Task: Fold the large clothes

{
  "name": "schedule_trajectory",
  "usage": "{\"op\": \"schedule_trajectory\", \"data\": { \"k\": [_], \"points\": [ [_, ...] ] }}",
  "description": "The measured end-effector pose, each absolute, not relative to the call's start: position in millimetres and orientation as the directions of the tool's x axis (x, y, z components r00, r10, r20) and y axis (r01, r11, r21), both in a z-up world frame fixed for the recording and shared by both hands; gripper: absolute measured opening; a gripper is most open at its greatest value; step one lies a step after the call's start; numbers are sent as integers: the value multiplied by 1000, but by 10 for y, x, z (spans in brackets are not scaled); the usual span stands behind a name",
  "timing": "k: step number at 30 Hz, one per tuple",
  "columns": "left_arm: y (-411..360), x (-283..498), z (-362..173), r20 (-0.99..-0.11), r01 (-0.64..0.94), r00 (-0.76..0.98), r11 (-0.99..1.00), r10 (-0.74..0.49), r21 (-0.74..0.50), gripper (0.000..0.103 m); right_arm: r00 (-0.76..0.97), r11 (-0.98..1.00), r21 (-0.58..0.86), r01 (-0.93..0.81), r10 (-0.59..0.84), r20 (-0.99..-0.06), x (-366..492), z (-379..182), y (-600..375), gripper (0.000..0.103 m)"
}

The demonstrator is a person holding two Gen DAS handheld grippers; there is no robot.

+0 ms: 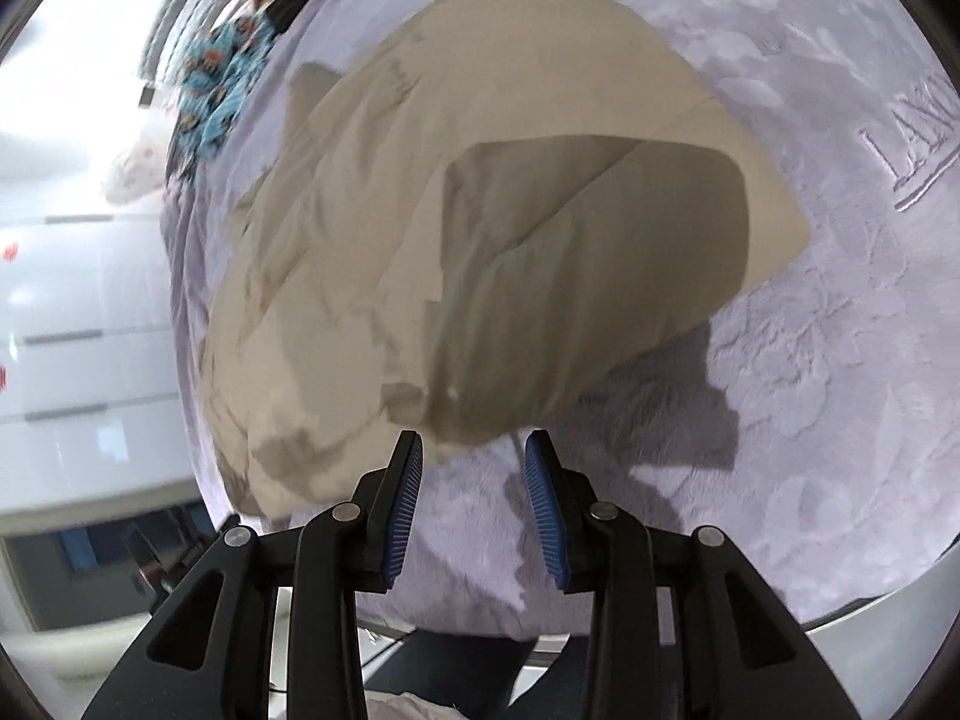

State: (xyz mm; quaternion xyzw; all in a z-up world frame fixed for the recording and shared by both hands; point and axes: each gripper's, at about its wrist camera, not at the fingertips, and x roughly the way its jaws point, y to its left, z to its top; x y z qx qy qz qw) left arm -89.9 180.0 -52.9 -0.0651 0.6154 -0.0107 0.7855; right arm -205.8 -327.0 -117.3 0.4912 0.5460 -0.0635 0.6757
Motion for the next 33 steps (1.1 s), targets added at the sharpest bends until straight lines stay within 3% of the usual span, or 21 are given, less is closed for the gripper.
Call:
{"op": "schedule_trajectory", "data": {
  "k": [15, 18, 19, 20, 21, 33],
  "points": [
    [1635, -607, -243, -972, 141, 208, 987, -106, -78, 29, 401, 612, 601, 514, 448, -799, -1691, -848, -2589, 47],
    [1627, -497, -270, -974, 172, 197, 982, -114, -81, 31, 390, 630, 592, 503, 446, -806, -1513, -828, -2416, 56],
    [1621, -458, -283, -975, 184, 191, 980, -111, -75, 39, 388, 632, 587, 506, 440, -810, -1466, -822, -2377, 57],
    [1619, -428, -289, -976, 195, 188, 978, -111, -74, 75, 387, 632, 584, 510, 438, -811, -1443, -820, -2358, 57],
    [1627, -407, -276, -974, 199, 201, 978, -109, -68, 94, 385, 630, 583, 513, 438, -813, -1403, -823, -2333, 57],
    [1598, -77, -402, -969, 299, 177, 948, -172, -114, 95, 305, 666, 500, 554, 396, -866, -1092, -854, -1910, 59]
  ]
}}
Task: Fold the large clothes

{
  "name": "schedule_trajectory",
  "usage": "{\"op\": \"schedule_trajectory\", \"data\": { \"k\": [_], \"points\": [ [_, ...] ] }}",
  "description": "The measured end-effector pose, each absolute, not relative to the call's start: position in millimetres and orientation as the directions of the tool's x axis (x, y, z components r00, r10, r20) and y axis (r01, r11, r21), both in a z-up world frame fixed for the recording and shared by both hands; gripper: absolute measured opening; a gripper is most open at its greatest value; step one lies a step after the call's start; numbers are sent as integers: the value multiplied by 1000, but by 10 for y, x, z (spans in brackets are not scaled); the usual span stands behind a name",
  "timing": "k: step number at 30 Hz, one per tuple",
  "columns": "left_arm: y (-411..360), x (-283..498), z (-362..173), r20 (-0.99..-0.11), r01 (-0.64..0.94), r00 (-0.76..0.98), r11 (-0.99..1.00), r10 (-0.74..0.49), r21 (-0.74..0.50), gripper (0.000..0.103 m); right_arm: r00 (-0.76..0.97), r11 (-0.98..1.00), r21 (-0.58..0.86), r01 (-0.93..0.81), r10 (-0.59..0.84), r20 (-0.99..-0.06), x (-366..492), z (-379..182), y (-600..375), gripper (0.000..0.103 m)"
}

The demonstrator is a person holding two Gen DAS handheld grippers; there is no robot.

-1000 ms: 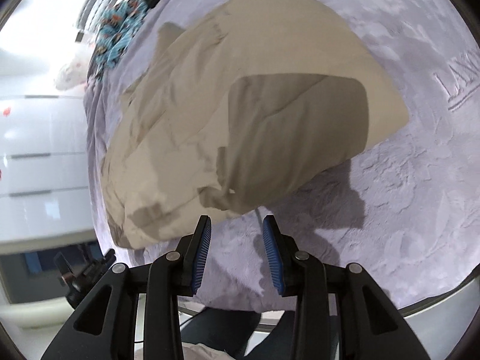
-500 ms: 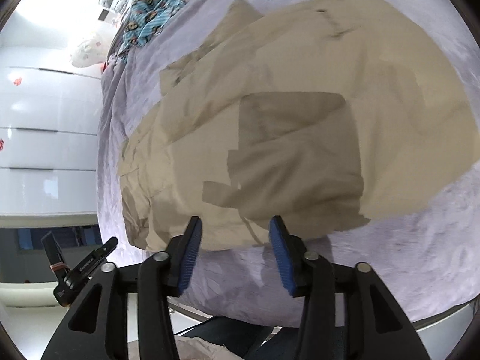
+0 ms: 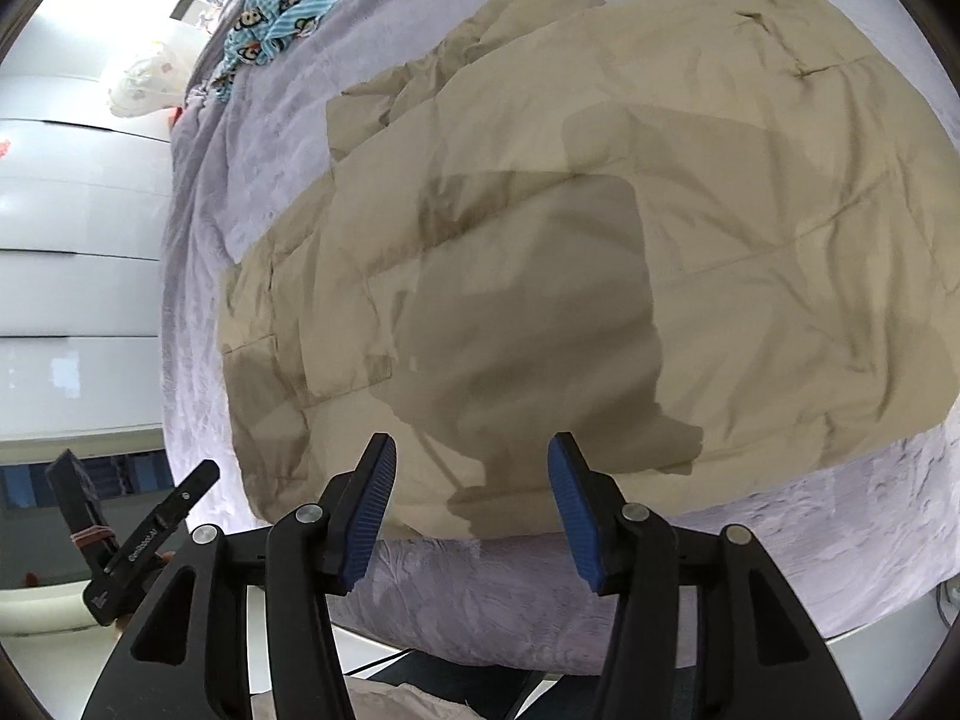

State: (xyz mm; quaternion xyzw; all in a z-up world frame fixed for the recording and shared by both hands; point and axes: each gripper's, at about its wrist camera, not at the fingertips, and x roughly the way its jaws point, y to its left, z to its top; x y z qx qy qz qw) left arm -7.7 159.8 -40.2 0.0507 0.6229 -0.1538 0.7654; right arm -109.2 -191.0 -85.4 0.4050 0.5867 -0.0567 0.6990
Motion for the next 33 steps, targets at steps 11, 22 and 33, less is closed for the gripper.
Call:
{"op": "schedule_trajectory", "data": {
  "k": [11, 22, 33],
  "points": [
    [1484, 2, -608, -978, 327, 137, 939, -158, -106, 103, 295, 687, 480, 546, 378, -878, -1016, -888, -1703, 102],
    [1551, 26, -767, -984, 255, 127, 963, -125, -90, 103, 186, 766, 437, 472, 398, -898, -839, -980, -1712, 103],
    [1765, 349, -925, -933, 283, 3, 895, -359, -343, 103, 157, 739, 426, 521, 408, -899, -915, -1157, -1732, 103]
  ]
}}
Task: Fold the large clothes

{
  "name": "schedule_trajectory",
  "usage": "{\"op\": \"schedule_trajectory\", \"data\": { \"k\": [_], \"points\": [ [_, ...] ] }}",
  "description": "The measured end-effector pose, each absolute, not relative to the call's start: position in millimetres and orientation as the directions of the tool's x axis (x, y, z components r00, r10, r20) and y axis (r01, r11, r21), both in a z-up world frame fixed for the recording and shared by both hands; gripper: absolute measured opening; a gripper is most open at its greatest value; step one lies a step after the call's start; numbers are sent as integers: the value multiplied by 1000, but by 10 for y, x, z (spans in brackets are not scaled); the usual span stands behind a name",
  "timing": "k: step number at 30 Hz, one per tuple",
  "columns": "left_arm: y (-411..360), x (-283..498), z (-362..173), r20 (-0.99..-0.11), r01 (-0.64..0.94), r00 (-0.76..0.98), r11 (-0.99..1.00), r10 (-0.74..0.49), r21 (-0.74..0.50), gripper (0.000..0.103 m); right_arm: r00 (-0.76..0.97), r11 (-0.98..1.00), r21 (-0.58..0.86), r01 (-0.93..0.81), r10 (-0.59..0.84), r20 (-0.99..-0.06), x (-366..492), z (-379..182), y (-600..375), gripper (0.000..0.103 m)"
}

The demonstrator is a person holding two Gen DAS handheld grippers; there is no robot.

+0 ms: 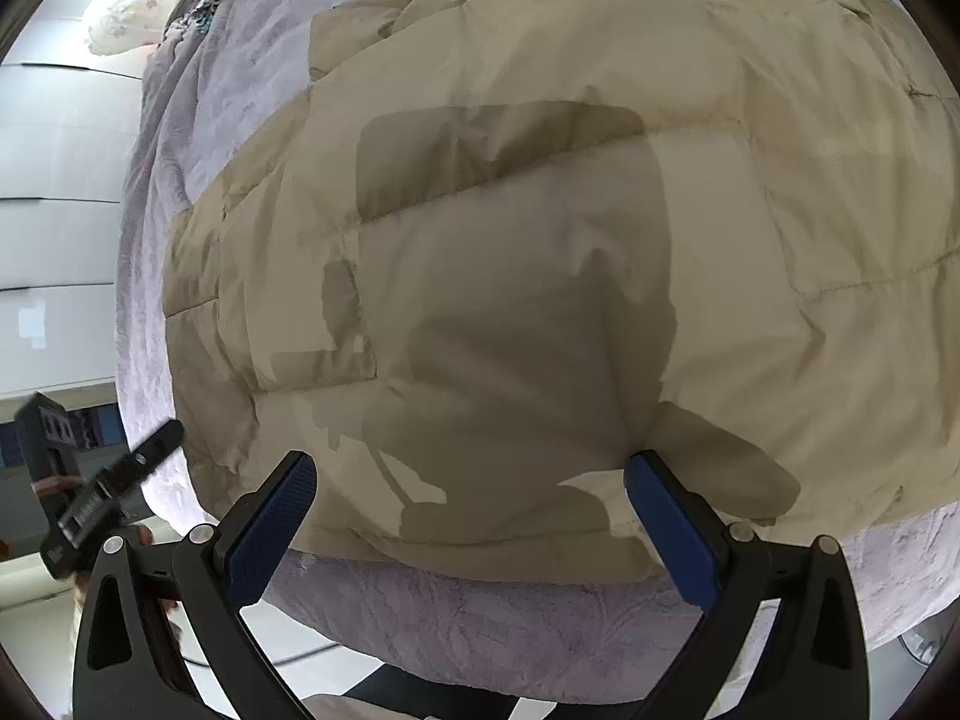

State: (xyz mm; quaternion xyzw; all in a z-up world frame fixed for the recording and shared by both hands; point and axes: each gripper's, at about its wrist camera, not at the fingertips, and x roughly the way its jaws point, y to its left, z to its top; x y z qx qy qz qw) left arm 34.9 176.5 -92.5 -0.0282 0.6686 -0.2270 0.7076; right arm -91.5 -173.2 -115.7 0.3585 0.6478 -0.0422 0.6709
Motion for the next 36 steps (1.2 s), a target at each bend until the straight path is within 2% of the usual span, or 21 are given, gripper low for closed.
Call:
{"op": "schedule_trajectory", "data": {
  "k": [7, 12, 16, 22, 23, 24, 25, 26, 27, 29, 33, 35, 36],
  "points": [
    [1700, 526, -1304, -882, 304, -147, 828, -448, -471, 103, 131, 743, 400, 537, 395, -909, -922, -1216, -1734, 103],
    [1431, 669, -1548, -765, 289, -280, 709, -580, -643, 103, 117, 749, 384, 539, 386, -915, -911, -1254, -1731, 103],
    [1137, 779, -1712, -749, 306, -313, 684, -584, -662, 103, 102, 758, 368, 539, 374, -922, -857, -1288, -1662, 103],
    [929, 813, -1871, -769, 328, -350, 699, -535, -636, 103, 96, 763, 374, 527, 385, -918, -821, -1220, -1637, 103],
    [925, 808, -1853, -769, 336, -345, 695, -538, -636, 94, 104, 756, 389, 527, 398, -912, -830, -1176, -1660, 103],
    [911, 803, -1838, -769, 349, -337, 687, -542, -637, 75, 114, 753, 395, 527, 398, -910, -832, -1152, -1676, 103],
    [916, 793, -1792, -759, 357, -337, 671, -557, -650, 66, 125, 751, 400, 526, 397, -909, -843, -1096, -1715, 103],
    [904, 786, -1759, -745, 346, -341, 660, -574, -667, 43, 136, 750, 402, 526, 392, -910, -849, -1054, -1747, 103],
    [919, 776, -1705, -722, 324, -347, 647, -598, -691, 32, 148, 748, 402, 528, 386, -911, -855, -1018, -1789, 103],
    [901, 729, -1513, -723, 333, -316, 642, -614, -691, 27, 175, 739, 403, 540, 370, -912, -870, -969, -1882, 103],
    [859, 668, -1217, -716, 355, -293, 623, -633, -696, 23, 239, 708, 401, 582, 322, -916, -879, -956, -2103, 103],
    [889, 630, -1052, -711, 362, -289, 614, -641, -701, 23, 285, 695, 406, 594, 290, -914, -867, -957, -2200, 82],
    [867, 620, -978, -711, 366, -287, 612, -642, -701, 23, 297, 694, 404, 596, 276, -914, -857, -967, -2222, 46]
  ]
}}
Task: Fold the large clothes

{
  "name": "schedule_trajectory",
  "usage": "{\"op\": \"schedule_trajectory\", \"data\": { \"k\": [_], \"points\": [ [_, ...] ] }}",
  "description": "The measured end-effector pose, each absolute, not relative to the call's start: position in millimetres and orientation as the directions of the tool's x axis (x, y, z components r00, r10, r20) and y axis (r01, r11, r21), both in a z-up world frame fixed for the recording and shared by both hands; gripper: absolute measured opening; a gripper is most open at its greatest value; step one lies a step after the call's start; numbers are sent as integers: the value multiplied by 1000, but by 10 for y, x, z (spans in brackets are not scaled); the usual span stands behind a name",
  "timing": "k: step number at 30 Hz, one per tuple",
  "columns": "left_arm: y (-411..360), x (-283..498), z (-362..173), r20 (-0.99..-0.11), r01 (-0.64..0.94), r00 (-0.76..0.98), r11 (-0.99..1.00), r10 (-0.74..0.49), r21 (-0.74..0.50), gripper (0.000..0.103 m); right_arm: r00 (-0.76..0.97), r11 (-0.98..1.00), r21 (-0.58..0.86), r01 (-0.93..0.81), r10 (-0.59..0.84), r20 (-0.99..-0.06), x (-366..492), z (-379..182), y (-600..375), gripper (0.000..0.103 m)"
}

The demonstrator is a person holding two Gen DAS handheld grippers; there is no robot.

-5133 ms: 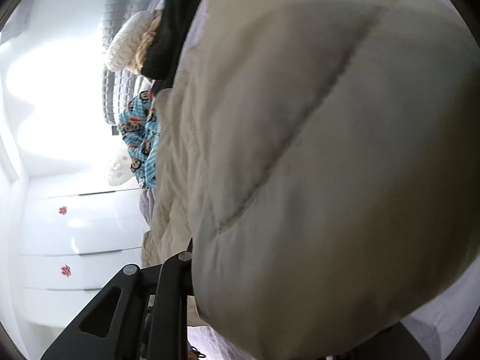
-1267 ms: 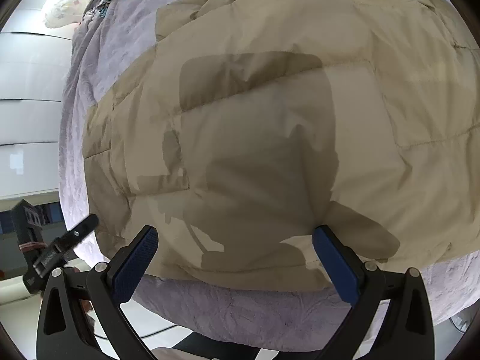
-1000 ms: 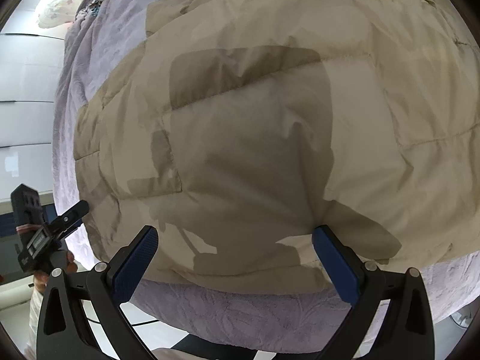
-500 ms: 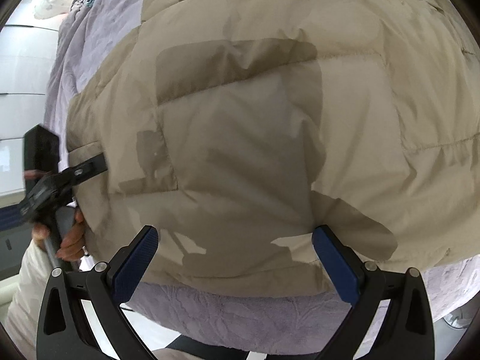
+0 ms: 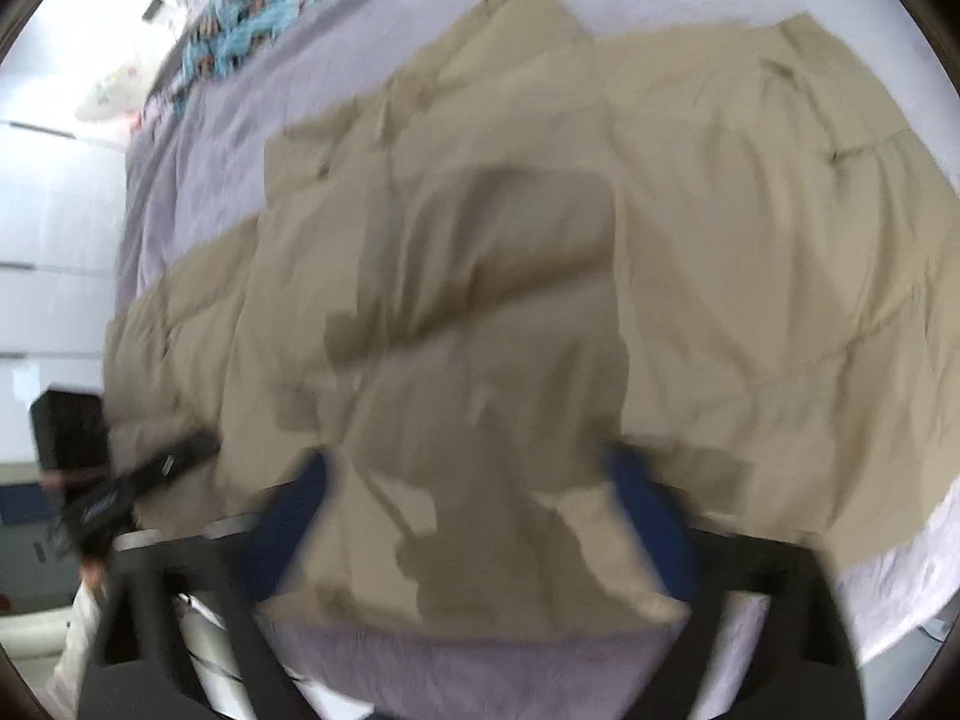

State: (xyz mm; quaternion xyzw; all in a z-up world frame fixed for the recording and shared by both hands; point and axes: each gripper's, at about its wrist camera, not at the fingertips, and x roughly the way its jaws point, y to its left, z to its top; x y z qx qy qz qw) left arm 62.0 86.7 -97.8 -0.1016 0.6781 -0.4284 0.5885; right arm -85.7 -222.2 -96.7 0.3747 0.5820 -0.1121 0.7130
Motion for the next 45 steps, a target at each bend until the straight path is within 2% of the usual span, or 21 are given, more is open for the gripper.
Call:
{"op": "schedule_trajectory", "data": {
  "k": [1, 4, 11, 16, 21, 26, 29, 30, 33, 35, 39, 41, 42, 43, 44, 45],
  "points": [
    [839, 599, -886, -712, 373, -284, 610, -642, -699, 23, 297, 691, 391, 608, 258, -919, -834, -1013, -2252, 26],
    [677, 500, -576, -718, 402, -274, 602, -640, -690, 23, 341, 671, 428, 606, 267, -901, -776, -1163, -2302, 20],
    [39, 154, 130, -752, 460, -226, 613, -619, -642, 23, 360, 656, 494, 571, 340, -869, -604, -1520, -2432, 16],
    [-696, -197, 521, -833, 515, -184, 670, -522, -534, 23, 375, 599, 582, 550, 446, -813, -612, -1726, -2613, 13],
    [-1469, -514, 691, -892, 615, -143, 667, -429, -420, 23, 378, 541, 651, 533, 537, -755, -744, -1679, -2865, 12],
    [-2089, -678, 584, -915, 654, -172, 652, -366, -384, 23, 446, 511, 674, 534, 506, -738, -1300, -1383, -3449, 12],
    [-2429, -802, 382, -914, 683, -206, 617, -351, -391, 36, 487, 476, 673, 566, 465, -739, -1750, -1292, -3801, 12],
    [-2489, -784, 269, -907, 687, -228, 602, -354, -408, 48, 497, 462, 670, 581, 450, -742, -1914, -1289, -3908, 12],
    [-2649, -735, -95, -861, 660, -322, 558, -394, -502, 66, 519, 408, 675, 615, 435, -736, -2263, -1357, -4106, 12],
    [-2687, -727, -250, -829, 640, -372, 531, -417, -555, 71, 529, 382, 682, 623, 437, -727, -2404, -1399, -4156, 12],
    [-2690, -657, -368, -768, 565, -444, 521, -462, -640, 71, 536, 365, 692, 623, 446, -717, -2580, -1396, -4175, 12],
    [-2608, -628, -421, -751, 524, -452, 537, -482, -661, 71, 531, 373, 691, 620, 449, -719, -2655, -1353, -4172, 21],
    [-2627, -650, -442, -748, 505, -447, 551, -491, -664, 71, 531, 383, 691, 613, 448, -719, -2651, -1319, -4161, 37],
    [-2675, -629, -436, -749, 493, -440, 563, -496, -663, 71, 532, 405, 690, 600, 442, -722, -2672, -1246, -4143, 61],
    [-2678, -666, -452, -754, 489, -434, 573, -494, -657, 71, 535, 420, 689, 590, 435, -724, -2736, -1190, -4144, 69],
    [-2687, -679, -454, -759, 489, -427, 580, -492, -651, 71, 546, 456, 689, 564, 419, -725, -2758, -1064, -4113, 73]
  ]
}}
